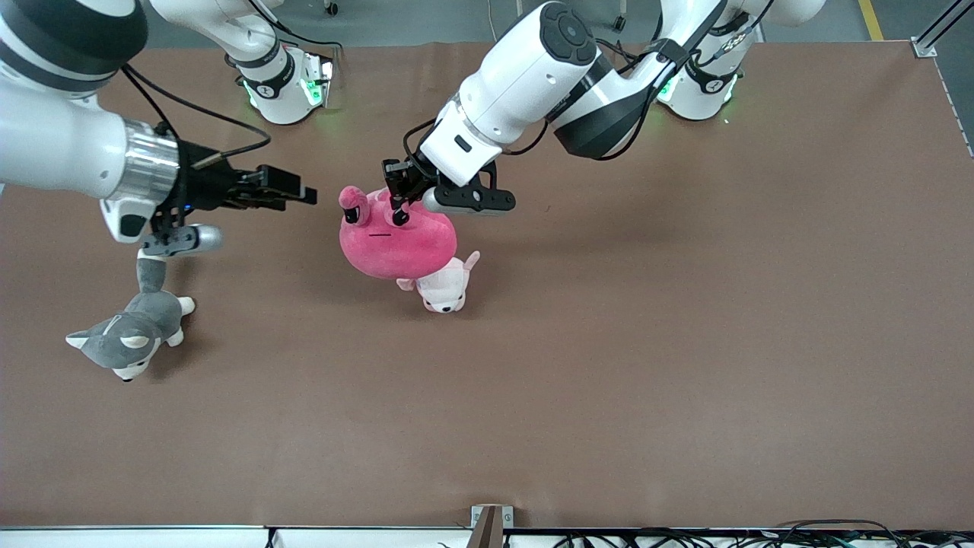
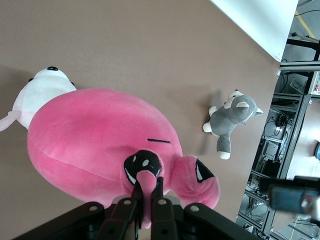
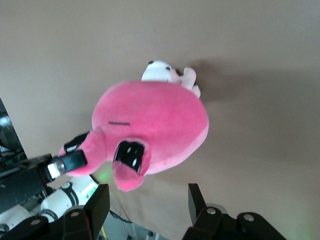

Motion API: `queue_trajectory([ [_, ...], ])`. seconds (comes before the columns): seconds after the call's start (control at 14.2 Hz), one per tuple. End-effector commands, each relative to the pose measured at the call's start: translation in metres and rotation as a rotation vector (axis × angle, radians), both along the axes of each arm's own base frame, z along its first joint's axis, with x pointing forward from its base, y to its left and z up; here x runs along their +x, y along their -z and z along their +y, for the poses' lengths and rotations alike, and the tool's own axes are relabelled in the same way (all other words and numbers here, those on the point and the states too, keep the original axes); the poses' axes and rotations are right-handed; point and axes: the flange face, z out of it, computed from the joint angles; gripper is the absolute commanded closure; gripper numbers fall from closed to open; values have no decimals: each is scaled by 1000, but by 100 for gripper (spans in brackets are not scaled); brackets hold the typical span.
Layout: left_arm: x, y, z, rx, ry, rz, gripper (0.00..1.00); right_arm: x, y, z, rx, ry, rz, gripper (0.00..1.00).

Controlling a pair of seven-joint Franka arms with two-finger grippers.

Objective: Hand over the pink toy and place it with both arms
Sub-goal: 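Reach the right gripper to the pig's other ear and close it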

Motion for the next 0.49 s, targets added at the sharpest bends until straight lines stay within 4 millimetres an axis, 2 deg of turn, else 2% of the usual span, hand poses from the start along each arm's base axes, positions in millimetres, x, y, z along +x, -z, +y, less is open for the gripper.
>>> queue_trajectory([
  [0.0, 1, -8, -4, -12, -5, -11, 100, -3, -2, 1, -16, -2, 4, 28],
  [0.21, 1, -8, -4, -12, -5, -11, 100, -1, -4, 1, -8, 0, -4, 28],
  [0.42, 0, -7, -4, -10, -2, -8, 100, -10, -1, 27, -17, -46, -4, 28],
])
